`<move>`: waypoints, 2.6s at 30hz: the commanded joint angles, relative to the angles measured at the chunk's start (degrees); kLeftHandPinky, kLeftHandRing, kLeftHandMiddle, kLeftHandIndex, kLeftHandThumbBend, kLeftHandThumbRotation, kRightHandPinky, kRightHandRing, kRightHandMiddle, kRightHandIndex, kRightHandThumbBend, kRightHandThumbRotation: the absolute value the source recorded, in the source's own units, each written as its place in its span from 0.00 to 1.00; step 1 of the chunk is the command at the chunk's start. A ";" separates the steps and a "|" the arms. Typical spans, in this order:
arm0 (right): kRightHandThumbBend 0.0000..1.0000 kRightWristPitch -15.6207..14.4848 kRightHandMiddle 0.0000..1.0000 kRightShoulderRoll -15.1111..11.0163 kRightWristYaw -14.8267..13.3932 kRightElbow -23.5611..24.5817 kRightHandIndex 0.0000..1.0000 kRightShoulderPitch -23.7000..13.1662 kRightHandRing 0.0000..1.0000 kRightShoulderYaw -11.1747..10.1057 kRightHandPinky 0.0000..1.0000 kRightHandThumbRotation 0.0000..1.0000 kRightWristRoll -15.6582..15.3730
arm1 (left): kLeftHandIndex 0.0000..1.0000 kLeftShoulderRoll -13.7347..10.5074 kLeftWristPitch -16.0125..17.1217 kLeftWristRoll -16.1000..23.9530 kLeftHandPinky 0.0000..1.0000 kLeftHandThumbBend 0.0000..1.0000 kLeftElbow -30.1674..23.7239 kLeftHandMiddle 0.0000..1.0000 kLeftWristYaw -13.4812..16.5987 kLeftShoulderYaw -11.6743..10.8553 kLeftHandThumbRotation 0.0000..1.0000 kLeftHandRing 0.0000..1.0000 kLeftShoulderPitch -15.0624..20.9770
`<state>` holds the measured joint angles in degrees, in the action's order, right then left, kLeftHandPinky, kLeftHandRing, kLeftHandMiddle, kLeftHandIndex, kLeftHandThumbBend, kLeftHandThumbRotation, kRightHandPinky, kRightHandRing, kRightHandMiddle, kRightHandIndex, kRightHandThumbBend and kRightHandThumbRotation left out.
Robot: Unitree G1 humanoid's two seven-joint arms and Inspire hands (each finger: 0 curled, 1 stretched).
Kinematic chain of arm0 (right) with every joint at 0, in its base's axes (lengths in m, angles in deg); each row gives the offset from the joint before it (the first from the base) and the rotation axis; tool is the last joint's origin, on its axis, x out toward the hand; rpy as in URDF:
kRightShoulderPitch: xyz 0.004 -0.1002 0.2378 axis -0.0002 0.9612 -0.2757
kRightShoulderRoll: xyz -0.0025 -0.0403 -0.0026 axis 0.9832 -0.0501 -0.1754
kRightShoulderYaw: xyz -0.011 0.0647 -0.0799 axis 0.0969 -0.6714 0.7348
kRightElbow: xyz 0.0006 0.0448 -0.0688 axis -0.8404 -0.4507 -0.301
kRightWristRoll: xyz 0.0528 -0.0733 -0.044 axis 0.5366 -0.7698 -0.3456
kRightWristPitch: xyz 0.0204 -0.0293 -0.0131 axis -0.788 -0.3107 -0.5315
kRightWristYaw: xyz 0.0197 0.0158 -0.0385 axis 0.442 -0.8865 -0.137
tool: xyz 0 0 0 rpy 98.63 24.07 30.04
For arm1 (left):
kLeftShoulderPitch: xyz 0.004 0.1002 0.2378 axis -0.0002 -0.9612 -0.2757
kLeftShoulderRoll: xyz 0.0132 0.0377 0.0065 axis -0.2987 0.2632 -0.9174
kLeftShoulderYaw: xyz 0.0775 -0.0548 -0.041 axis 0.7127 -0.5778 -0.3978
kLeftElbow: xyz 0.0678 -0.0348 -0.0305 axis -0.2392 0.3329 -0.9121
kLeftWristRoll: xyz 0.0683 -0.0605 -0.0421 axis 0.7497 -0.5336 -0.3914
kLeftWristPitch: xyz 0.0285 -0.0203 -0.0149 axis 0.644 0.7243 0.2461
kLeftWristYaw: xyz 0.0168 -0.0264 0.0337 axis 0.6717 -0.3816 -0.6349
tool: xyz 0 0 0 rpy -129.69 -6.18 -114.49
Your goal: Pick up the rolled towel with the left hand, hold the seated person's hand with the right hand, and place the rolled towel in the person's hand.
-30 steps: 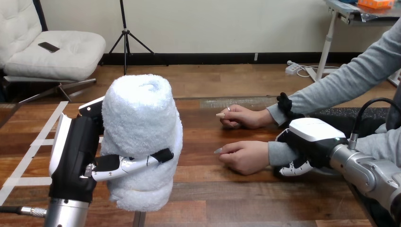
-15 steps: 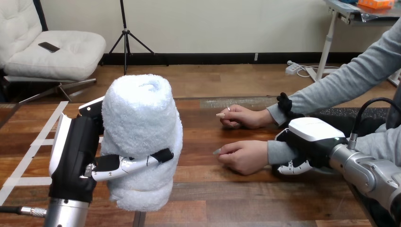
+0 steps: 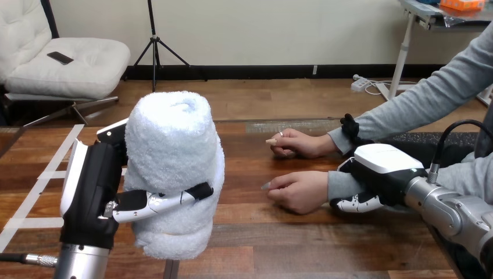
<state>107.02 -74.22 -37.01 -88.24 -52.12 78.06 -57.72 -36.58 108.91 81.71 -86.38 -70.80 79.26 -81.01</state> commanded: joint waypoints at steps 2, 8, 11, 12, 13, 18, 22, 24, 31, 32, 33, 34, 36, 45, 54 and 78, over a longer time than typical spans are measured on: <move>0.38 0.66 0.51 0.03 -1.13 0.96 0.55 -3.67 0.46 -0.75 0.41 0.53 0.74 | 0.41 0.00 1.96 -0.31 0.25 0.55 -0.94 0.36 0.57 -0.70 0.00 0.29 3.38; 0.39 1.14 0.49 0.04 -1.42 1.04 0.54 -3.46 0.44 -1.38 0.39 0.53 1.43 | 0.41 -0.06 2.19 -0.55 0.25 0.55 -0.65 0.36 0.38 -0.66 0.00 0.29 3.51; 0.39 1.18 0.49 0.03 -0.97 1.01 0.54 -3.46 0.44 -1.69 0.39 0.53 1.90 | 0.41 -0.04 1.96 -0.54 0.25 0.55 -0.76 0.36 0.39 -0.61 0.00 0.29 3.51; 0.39 1.17 0.50 0.03 -0.85 1.02 0.54 -3.47 0.44 -1.73 0.39 0.53 2.01 | 0.41 -0.04 1.89 -0.52 0.25 0.55 -0.81 0.36 0.40 -0.60 0.00 0.29 3.51; 0.39 1.21 0.50 0.02 -0.63 1.02 0.54 -3.46 0.44 -1.89 0.39 0.53 2.29 | 0.41 -0.02 1.76 -0.48 0.25 0.55 -0.87 0.36 0.43 -0.58 0.00 0.29 3.50; 0.38 1.76 0.49 -0.05 -0.50 1.04 0.53 -3.36 0.43 -2.24 0.38 0.51 3.10 | 0.41 0.06 1.33 -0.58 0.25 0.55 -1.04 0.36 0.42 -0.51 0.00 0.29 3.44; 0.38 1.82 0.48 -0.20 -0.58 1.20 0.53 -3.39 0.42 -2.21 0.37 0.50 3.23 | 0.41 0.11 1.40 -0.57 0.25 0.55 -0.93 0.36 0.44 -0.48 0.00 0.29 3.54; 0.38 1.73 0.48 -0.24 -0.36 1.26 0.53 -3.44 0.42 -2.28 0.37 0.50 3.24 | 0.41 0.13 1.47 -0.60 0.25 0.55 -0.84 0.36 0.45 -0.47 0.00 0.29 3.60; 0.37 2.27 0.47 -0.40 -0.88 1.38 0.52 -3.38 0.41 -2.71 0.36 0.50 3.51 | 0.41 0.08 1.84 -0.30 0.25 0.55 -0.39 0.36 0.52 -0.50 0.00 0.29 3.82; 0.37 2.36 0.47 -0.43 -0.90 1.40 0.51 -3.38 0.41 -2.74 0.36 0.50 3.56 | 0.41 0.08 1.89 -0.34 0.25 0.55 -0.33 0.36 0.49 -0.48 0.00 0.29 3.84; 0.37 2.42 0.46 -0.44 -0.91 1.41 0.51 -3.38 0.40 -2.75 0.35 0.50 3.61 | 0.41 0.07 1.92 -0.36 0.25 0.55 -0.28 0.36 0.47 -0.48 0.00 0.29 3.87; 0.37 2.51 0.46 -0.49 -0.86 1.41 0.50 -3.40 0.40 -2.78 0.35 0.50 3.68 | 0.41 0.09 1.89 -0.39 0.25 0.55 -0.26 0.36 0.46 -0.46 0.00 0.29 3.89; 0.36 2.56 0.46 -0.53 -0.78 1.40 0.50 -3.44 0.40 -2.77 0.35 0.51 3.78 | 0.41 0.10 1.86 -0.41 0.25 0.55 -0.21 0.36 0.47 -0.45 0.00 0.29 3.93; 0.35 3.45 0.46 -0.81 -1.44 1.24 0.50 -3.49 0.40 -2.78 0.35 0.50 4.21 | 0.41 0.17 1.81 -0.62 0.25 0.55 -0.06 0.36 0.40 -0.38 0.00 0.29 4.12; 0.35 4.01 0.46 -0.94 -0.98 1.40 0.50 -3.56 0.39 -2.96 0.34 0.49 4.63 | 0.41 0.25 1.38 -0.36 0.25 0.55 -0.11 0.36 0.64 -0.42 0.00 0.29 4.24; 0.35 7.51 0.40 -1.88 -0.83 2.49 0.45 -3.72 0.34 -3.93 0.29 0.50 6.35 | 0.40 0.90 0.06 0.65 0.24 0.57 3.63 0.35 2.09 -0.23 0.00 0.28 7.93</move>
<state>112.60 -75.79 -37.20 -88.21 -52.11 76.70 -53.62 -36.21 108.62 82.45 -83.34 -69.70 79.27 -78.80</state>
